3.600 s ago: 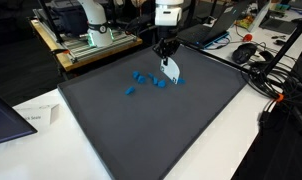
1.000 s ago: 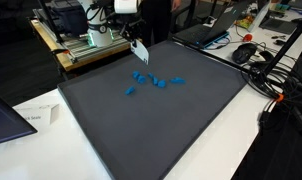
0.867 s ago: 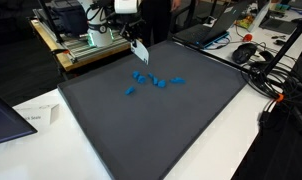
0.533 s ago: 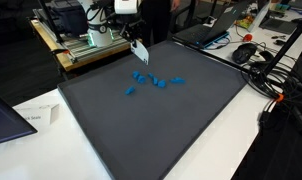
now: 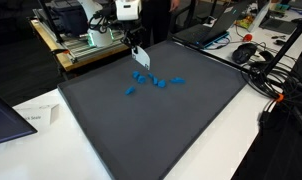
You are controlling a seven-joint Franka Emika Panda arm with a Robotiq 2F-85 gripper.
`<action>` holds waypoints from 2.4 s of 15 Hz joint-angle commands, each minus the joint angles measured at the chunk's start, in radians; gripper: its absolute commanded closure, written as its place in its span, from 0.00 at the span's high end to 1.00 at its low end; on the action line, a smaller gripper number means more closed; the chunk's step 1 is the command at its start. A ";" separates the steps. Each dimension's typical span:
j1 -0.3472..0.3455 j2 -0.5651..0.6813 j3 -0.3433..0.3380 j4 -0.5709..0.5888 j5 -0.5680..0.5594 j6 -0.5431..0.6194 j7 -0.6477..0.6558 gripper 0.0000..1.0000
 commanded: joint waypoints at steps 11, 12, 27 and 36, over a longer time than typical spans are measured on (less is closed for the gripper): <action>-0.002 0.089 0.029 -0.084 -0.013 0.292 -0.214 0.01; -0.004 0.099 0.033 -0.085 -0.016 0.304 -0.223 0.01; -0.027 0.174 0.057 -0.092 -0.029 0.338 -0.294 0.01; -0.036 0.225 0.064 -0.086 -0.031 0.380 -0.307 0.01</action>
